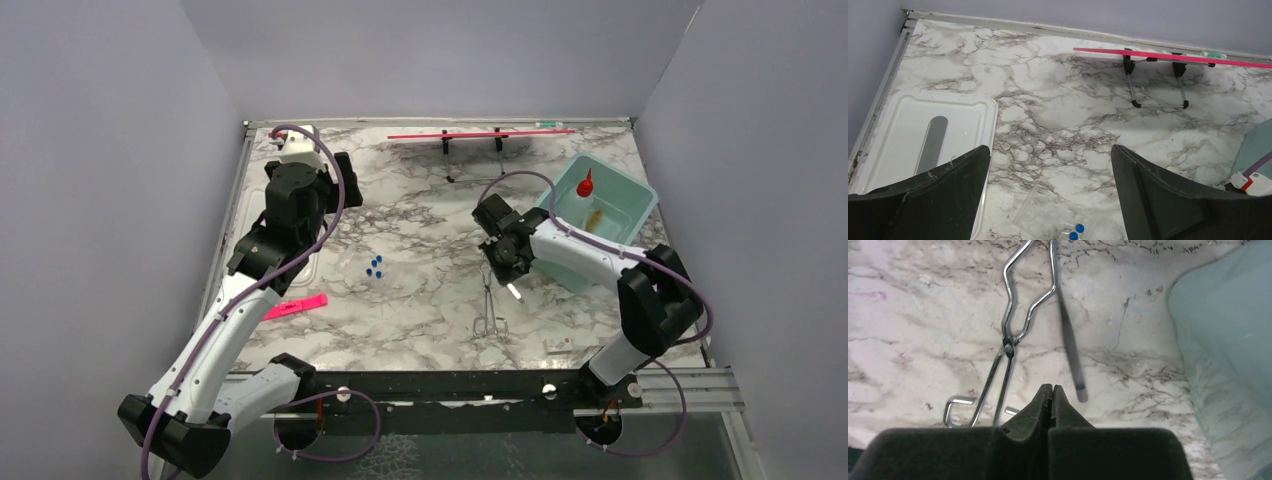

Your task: Organize the chemistry lab equipment

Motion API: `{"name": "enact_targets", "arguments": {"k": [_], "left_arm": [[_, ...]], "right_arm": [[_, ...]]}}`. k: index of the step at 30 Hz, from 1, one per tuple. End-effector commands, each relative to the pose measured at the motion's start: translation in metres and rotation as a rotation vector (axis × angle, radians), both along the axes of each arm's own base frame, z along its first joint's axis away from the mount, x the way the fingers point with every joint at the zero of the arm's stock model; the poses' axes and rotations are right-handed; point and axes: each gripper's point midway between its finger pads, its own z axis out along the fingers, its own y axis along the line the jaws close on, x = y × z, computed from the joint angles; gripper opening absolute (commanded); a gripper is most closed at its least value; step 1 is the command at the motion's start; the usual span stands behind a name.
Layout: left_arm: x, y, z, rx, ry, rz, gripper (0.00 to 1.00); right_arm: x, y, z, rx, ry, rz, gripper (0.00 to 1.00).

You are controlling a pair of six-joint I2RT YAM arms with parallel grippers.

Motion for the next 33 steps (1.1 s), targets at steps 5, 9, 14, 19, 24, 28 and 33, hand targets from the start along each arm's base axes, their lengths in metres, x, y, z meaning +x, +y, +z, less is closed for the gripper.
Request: {"name": "enact_targets", "arguments": {"k": [5,9,14,19,24,28,33], "left_arm": [[-0.005,-0.002,0.014,-0.031,-0.045,-0.015,0.94],[-0.004,-0.004,0.011,-0.032,-0.037,-0.020,0.94],[-0.003,-0.004,0.009,-0.029,-0.033,-0.021,0.94],[-0.003,-0.003,0.010,-0.024,-0.035,-0.018,0.94],[-0.003,0.000,0.012,-0.011,-0.039,-0.005,0.94],[-0.002,0.001,0.012,-0.004,-0.040,0.002,0.94],[-0.001,0.002,0.013,0.002,-0.040,0.005,0.94]], "right_arm": [[-0.015,0.005,0.049,0.081,0.019,-0.059,0.01],[-0.005,0.004,0.059,0.094,-0.050,-0.066,0.06],[0.011,-0.004,0.037,0.036,-0.116,-0.111,0.41],[0.033,-0.001,0.014,0.013,-0.191,-0.129,0.49],[0.041,-0.004,-0.014,-0.037,-0.190,-0.147,0.47],[0.040,-0.004,-0.031,-0.045,-0.173,-0.139,0.44],[0.034,0.001,-0.047,-0.028,-0.135,-0.114,0.34]]}}
